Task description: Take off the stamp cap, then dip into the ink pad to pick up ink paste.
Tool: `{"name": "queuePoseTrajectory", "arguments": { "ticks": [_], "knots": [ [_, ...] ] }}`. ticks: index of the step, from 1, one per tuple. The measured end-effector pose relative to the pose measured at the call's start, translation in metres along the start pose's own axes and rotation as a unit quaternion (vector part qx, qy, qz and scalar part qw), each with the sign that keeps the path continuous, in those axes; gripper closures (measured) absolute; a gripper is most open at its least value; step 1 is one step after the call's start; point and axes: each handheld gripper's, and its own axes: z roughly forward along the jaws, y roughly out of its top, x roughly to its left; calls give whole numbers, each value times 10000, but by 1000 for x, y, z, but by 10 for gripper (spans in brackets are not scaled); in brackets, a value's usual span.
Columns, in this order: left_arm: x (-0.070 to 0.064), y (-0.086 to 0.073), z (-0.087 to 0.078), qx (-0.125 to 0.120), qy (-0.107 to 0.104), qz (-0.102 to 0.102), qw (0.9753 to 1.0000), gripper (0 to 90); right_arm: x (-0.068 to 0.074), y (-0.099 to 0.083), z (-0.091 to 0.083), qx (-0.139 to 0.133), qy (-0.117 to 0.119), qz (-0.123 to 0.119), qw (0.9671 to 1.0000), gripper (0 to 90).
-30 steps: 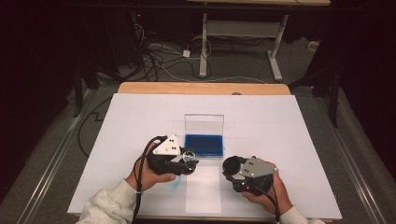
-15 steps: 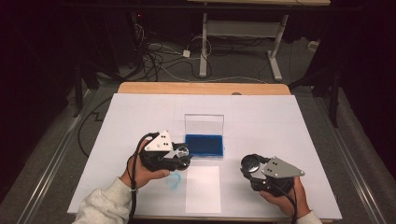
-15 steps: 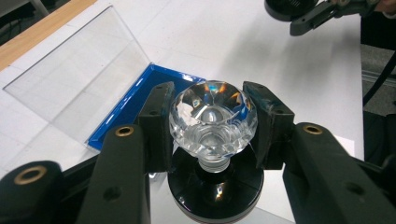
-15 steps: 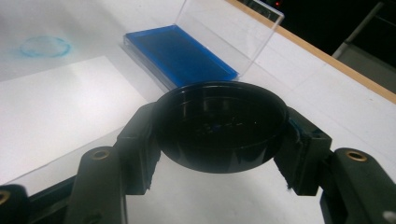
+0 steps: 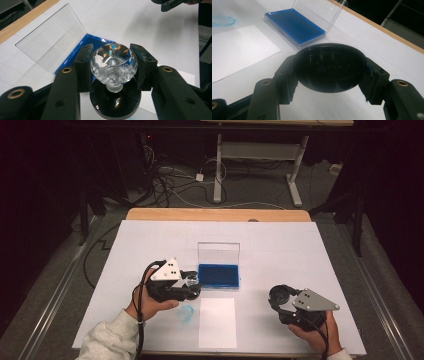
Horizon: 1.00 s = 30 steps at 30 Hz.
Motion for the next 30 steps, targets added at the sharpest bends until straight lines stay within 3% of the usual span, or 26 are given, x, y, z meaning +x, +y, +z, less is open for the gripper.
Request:
{"name": "queuePoseTrajectory", "arguments": {
  "ticks": [16,30],
  "knots": [
    [8,-4,-8,-110,4,-156,9998,547,-3,-4,3,77,-18,54,10000,387],
    [10,-3,-7,-93,74,-145,9998,547,-1,-5,7,152,37,30,9999,387]
  ]
}}
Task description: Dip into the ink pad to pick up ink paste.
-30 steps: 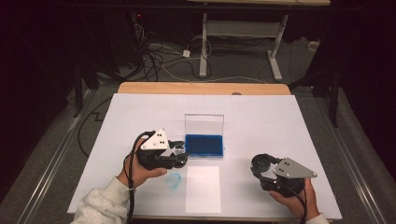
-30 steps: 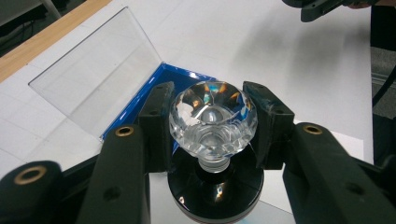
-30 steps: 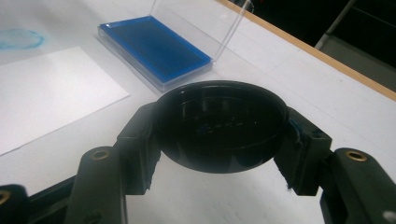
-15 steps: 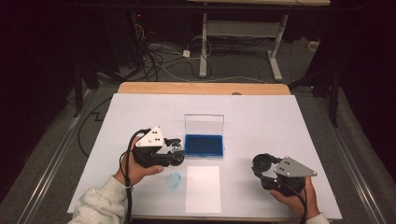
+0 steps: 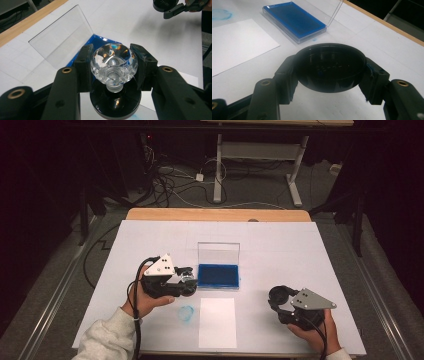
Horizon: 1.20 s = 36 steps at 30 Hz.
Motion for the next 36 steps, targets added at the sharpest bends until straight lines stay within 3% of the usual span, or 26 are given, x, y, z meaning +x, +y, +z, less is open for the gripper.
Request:
{"name": "queuePoseTrajectory", "arguments": {
  "ticks": [5,13,23,30,36],
  "knots": [
    [-1,5,9,69,14,62,10000,547,1,0,-1,-30,10,12,10000,387],
    [-2,25,19,-38,33,210,9998,547,3,1,1,-9,51,-18,10000,387],
    [16,47,45,83,28,279,9996,547,3,0,4,35,99,-30,9999,387],
    [29,45,61,61,-1,70,10000,547,4,-1,6,104,126,-40,9999,387],
    [37,37,84,242,93,-70,9996,547,5,-2,8,167,161,-97,9997,386]
  ]
}}
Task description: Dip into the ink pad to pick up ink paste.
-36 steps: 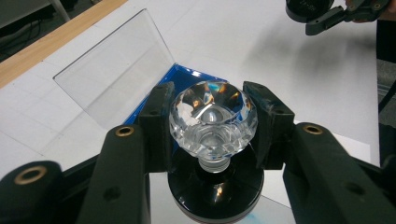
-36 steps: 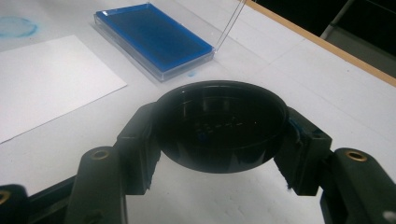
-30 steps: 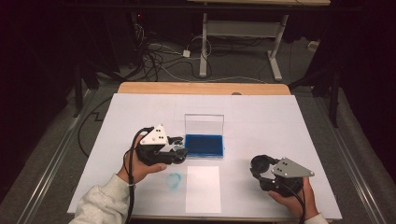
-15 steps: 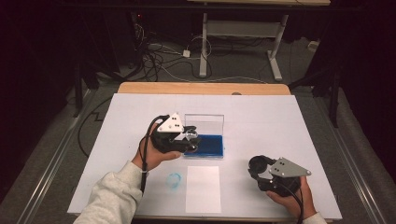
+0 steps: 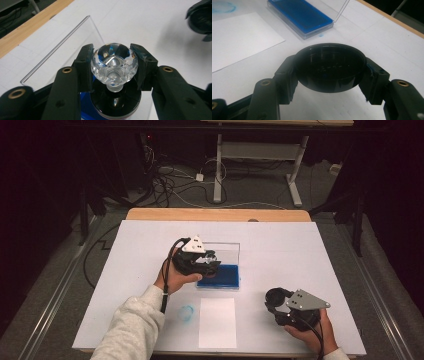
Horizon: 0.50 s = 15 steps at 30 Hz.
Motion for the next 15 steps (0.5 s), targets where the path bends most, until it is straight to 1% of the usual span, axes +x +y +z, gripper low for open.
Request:
{"name": "queuePoseTrajectory", "arguments": {
  "ticks": [3,5,7,9,10,12,15],
  "knots": [
    [1,-5,11,57,57,-22,10000,547,1,-1,2,68,35,-42,10000,386],
    [3,-8,17,96,30,-64,9999,547,2,-1,3,94,50,-53,9999,386],
    [4,-10,20,102,52,-116,9999,547,2,-1,3,107,60,-60,9999,386],
    [6,-13,23,111,25,-161,9998,547,2,-1,3,115,59,-64,9999,386],
    [6,-14,24,127,50,-172,9998,547,2,-1,3,124,58,-56,9999,386],
    [7,-16,26,104,-3,-222,9997,547,3,-1,3,133,49,-67,9999,386],
    [7,-19,27,82,-26,-233,9997,547,3,-1,4,141,59,-103,9998,386]
  ]
}}
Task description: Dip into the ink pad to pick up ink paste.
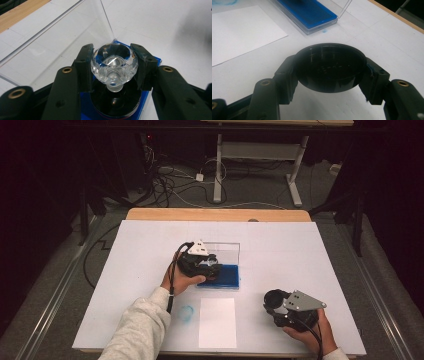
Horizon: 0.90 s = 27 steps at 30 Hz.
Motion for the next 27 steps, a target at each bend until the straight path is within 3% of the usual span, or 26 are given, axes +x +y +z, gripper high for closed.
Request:
{"name": "queuePoseTrajectory", "arguments": {
  "ticks": [11,27],
  "knots": [
    [0,-6,5,18,157,-30,9999,547,1,0,1,14,-3,2,10000,385],
    [2,-18,5,-112,57,-265,9996,546,3,-1,3,47,61,-38,10000,385]
  ]
}}
